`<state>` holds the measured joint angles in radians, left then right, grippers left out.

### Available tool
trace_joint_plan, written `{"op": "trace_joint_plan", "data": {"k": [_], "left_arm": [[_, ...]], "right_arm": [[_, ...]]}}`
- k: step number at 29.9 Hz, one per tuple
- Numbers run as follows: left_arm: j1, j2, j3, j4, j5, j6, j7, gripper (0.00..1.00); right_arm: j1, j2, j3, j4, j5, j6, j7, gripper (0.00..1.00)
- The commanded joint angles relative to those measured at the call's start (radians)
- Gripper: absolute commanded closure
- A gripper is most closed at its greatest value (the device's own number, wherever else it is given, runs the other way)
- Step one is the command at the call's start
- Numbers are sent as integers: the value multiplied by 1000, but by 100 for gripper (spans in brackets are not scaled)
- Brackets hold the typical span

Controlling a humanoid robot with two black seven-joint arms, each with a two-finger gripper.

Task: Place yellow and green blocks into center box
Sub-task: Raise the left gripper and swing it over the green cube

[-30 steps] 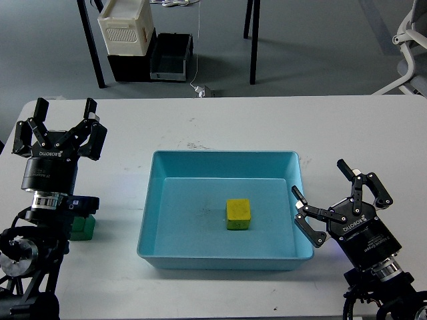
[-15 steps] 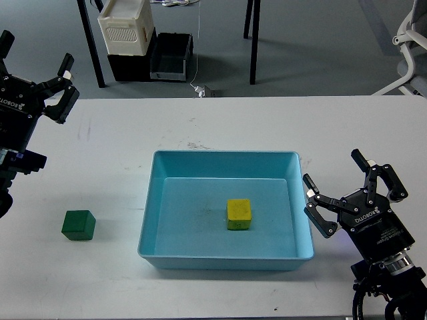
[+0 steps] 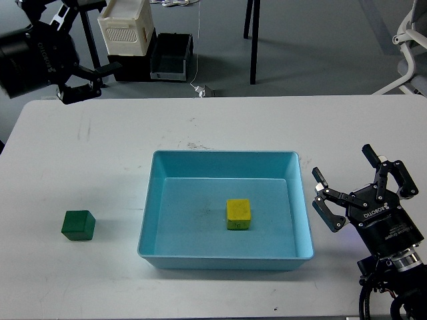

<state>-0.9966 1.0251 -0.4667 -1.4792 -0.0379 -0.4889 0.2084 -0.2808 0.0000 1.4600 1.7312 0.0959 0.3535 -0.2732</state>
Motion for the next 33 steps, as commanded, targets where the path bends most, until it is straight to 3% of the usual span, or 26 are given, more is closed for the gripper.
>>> {"op": "trace_joint_plan", "data": {"k": [1,5,9,23,33], "left_arm": [[-279,-32,322,-1,91,0,2,0],[-522,-132,625,-7,231,0,5,0],[-642,-195,796,-35,340,0,11,0],[-790,-264,1169,-89,627,0,11,0],[-811,-293,1310,-46,677,0,11,0]], "right_arm": [[0,0,16,1,37,4,15,0],[0,0,36,-1,79,4,48,0],[-2,0,62,-1,93,1,55,0],[-9,0,103,-1,93,-4,54,0],[-23,0,106,-1,93,-4,54,0]]}}
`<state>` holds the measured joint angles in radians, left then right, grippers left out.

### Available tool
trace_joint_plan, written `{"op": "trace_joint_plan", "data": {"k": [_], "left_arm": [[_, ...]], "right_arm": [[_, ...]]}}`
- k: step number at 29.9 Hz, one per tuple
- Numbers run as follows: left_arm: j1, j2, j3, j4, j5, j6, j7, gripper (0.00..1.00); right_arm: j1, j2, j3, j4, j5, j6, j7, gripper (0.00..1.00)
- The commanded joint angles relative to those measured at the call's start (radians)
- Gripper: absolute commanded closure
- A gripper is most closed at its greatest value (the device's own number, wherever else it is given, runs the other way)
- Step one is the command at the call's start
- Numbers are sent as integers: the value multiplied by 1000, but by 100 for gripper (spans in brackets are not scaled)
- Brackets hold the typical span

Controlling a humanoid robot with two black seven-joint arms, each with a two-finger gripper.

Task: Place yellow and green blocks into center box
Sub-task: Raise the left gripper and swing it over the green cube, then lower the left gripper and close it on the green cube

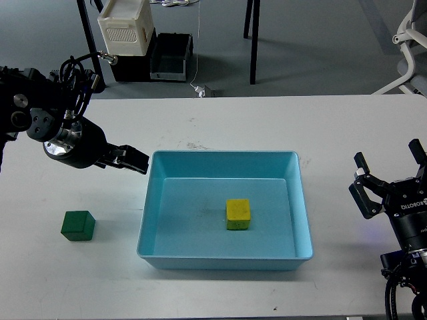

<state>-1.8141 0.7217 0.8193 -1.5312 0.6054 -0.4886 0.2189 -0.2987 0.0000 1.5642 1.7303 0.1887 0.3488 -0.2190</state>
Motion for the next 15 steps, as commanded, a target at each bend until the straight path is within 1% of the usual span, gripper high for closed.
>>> {"op": "trace_joint_plan", "data": {"k": [1,5,7,12,15], "left_arm": [[10,18,27,6,42,0,-1,0],[18,68,37,6,47,0,-1,0],[36,74,38,9,48,0,-1,0],[120,102,31,17,50,0,-1,0],[185,108,24,48,51,0,-1,0]], "right_arm": [[-5,0,2,0,0,1,0,0],[-7,0,0,0,0,-1,0,0],[-8,0,-1,0,0,1,0,0],[-8,0,0,0,0,1,-2,0],[-8,0,0,0,0,-1,-2,0]]}}
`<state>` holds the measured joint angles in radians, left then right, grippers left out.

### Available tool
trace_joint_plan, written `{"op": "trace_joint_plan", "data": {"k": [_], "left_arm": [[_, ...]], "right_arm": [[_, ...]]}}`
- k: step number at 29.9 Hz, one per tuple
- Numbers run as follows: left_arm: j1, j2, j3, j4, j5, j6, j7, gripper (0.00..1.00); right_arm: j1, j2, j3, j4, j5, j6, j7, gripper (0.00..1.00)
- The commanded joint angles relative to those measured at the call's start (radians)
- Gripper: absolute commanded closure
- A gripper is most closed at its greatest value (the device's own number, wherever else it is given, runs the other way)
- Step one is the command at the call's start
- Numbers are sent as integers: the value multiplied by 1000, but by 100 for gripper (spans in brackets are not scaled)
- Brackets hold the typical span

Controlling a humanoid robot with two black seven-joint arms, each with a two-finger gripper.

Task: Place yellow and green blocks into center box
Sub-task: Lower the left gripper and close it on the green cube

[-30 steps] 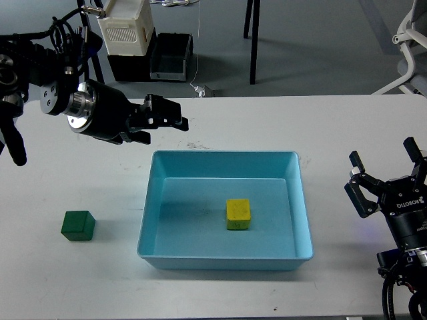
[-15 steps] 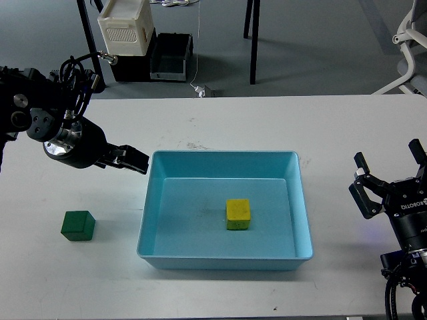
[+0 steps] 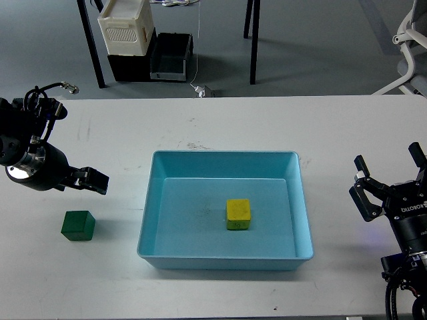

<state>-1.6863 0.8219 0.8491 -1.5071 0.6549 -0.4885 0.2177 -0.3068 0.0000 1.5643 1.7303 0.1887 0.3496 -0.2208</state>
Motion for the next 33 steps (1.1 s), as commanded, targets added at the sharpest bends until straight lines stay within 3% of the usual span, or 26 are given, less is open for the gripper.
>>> {"op": "trace_joint_plan", "data": {"k": [1,12,23,33], "left_arm": [[74,11,-7,28,3,0,0,0],[115,28,-16,44,42,0,0,0],[254,5,-107,120,64,0,0,0],[267,5,-111,120,75,0,2,2]], "right_arm": [[0,0,-1,0,0,0,0,0],[-2,0,0,0,0,0,0,0],[-2,0,0,0,0,0,0,0],[-2,0,2,0,0,0,0,0]]}}
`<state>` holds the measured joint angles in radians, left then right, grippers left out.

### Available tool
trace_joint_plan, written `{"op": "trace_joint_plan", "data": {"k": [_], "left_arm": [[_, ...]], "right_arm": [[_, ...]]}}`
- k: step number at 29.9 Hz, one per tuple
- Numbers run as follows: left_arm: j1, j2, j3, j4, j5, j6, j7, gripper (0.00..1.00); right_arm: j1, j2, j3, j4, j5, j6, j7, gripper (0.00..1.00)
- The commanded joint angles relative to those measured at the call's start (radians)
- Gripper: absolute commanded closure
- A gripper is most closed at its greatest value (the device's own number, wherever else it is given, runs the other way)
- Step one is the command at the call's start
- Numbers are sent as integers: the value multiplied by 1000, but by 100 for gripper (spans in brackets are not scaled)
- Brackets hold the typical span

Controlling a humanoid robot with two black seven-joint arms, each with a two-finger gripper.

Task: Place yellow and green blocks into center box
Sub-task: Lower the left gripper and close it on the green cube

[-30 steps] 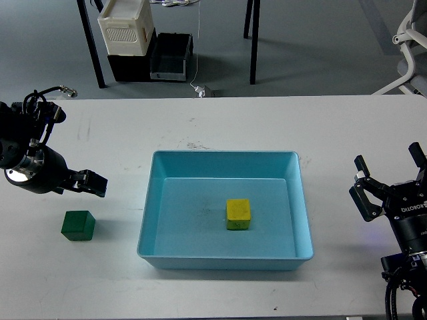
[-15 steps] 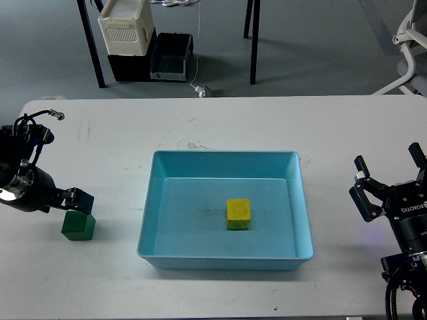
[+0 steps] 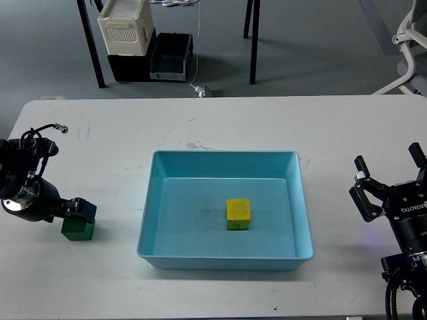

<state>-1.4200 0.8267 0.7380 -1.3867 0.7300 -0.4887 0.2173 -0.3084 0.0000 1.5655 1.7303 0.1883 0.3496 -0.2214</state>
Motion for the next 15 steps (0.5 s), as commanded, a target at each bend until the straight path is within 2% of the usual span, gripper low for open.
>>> {"op": "trace_joint_plan", "data": {"k": [1,2,3,4,5,7,9,11,15], "left_arm": [[1,0,0,0,2,0,2,4],[0,0,0,-3,5,0,2,14],[-2,0,0,-9,12,0,2,37],[-2,-3,0,-11,22,0,11,55],[-2,-3,0,-14,25,0,36,63],[-1,-5,0,-15,23,0,118,85],[-2,-3,0,-17,23,0,155,91],[-5,2,-3,-23,23,0,162,97],[-17,9,-49,-64,25,0,162,98]], "right_arm": [[0,0,1,0,-1,0,-1,0],[0,0,1,0,-1,0,-1,0],[0,0,1,0,-1,0,1,0],[0,0,1,0,-1,0,1,0],[0,0,1,0,-1,0,-1,0],[0,0,1,0,-1,0,1,0],[0,0,1,0,-1,0,1,0],[0,0,1,0,-1,0,1,0],[0,0,1,-1,-1,0,1,0]]}}
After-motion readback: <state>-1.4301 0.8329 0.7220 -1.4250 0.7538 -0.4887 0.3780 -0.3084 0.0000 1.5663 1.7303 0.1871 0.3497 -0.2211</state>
